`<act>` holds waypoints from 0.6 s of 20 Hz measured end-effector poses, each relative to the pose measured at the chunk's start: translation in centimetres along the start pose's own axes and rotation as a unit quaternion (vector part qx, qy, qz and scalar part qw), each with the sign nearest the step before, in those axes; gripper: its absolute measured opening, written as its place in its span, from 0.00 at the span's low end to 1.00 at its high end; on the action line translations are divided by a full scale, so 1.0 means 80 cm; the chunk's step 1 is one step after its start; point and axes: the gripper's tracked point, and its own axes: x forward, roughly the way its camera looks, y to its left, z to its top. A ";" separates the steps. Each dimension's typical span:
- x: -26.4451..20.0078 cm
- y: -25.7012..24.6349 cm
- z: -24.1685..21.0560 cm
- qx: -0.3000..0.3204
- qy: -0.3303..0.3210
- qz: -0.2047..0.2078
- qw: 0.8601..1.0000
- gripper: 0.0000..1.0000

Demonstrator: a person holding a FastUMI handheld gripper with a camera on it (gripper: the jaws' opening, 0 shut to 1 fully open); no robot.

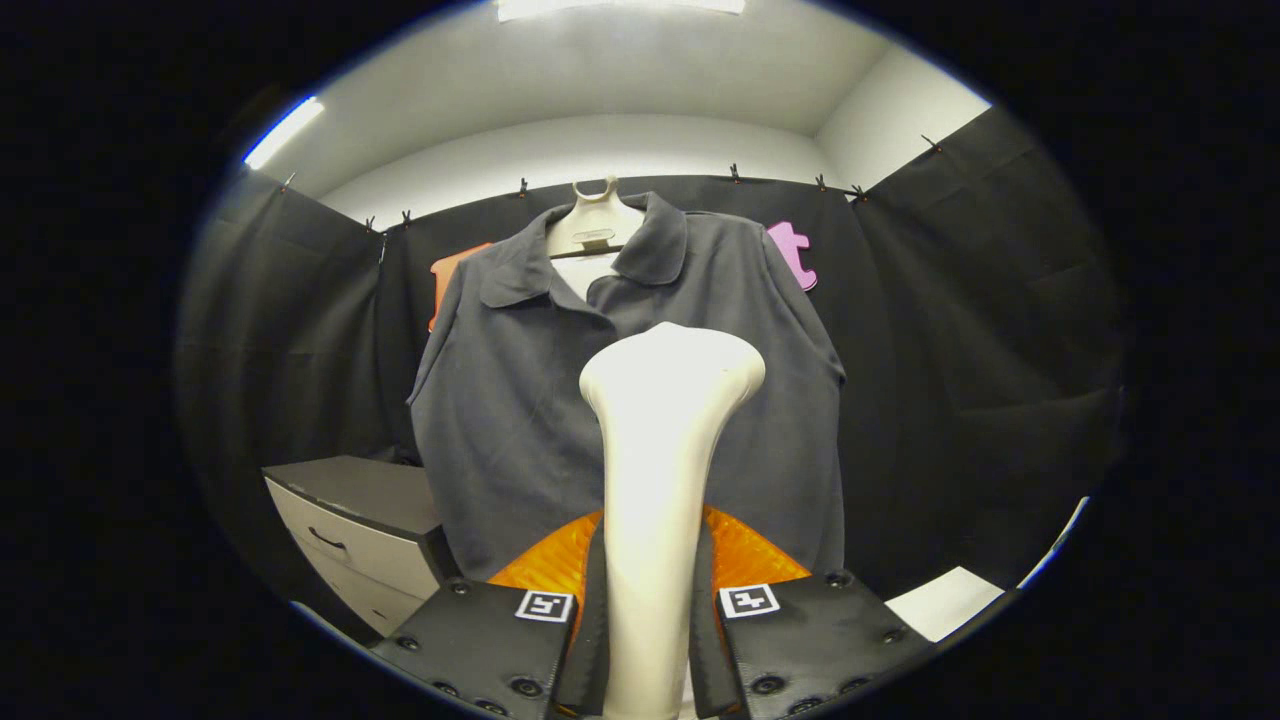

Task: Iron the clothes twice with a garment steamer, once on the left side and once on the right side.

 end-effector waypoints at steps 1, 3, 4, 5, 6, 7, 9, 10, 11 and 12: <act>0.009 -0.007 0.013 -0.002 -0.008 -0.004 1.000 0.39; 0.028 -0.019 0.033 -0.004 -0.021 -0.010 1.000 0.39; 0.038 -0.023 0.040 -0.004 -0.023 -0.011 1.000 0.39; 0.048 -0.027 0.045 -0.002 -0.025 -0.011 1.000 0.39; 0.059 -0.029 0.050 0.000 -0.025 -0.011 1.000 0.39; 0.066 -0.029 0.052 0.001 -0.025 -0.010 1.000 0.39; 0.076 -0.031 0.054 0.000 -0.022 -0.009 1.000 0.39; 0.081 -0.032 0.053 -0.003 -0.021 -0.011 1.000 0.39; 0.084 -0.034 0.051 -0.006 -0.020 -0.012 1.000 0.39; 0.087 -0.035 0.046 -0.005 -0.017 -0.012 1.000 0.39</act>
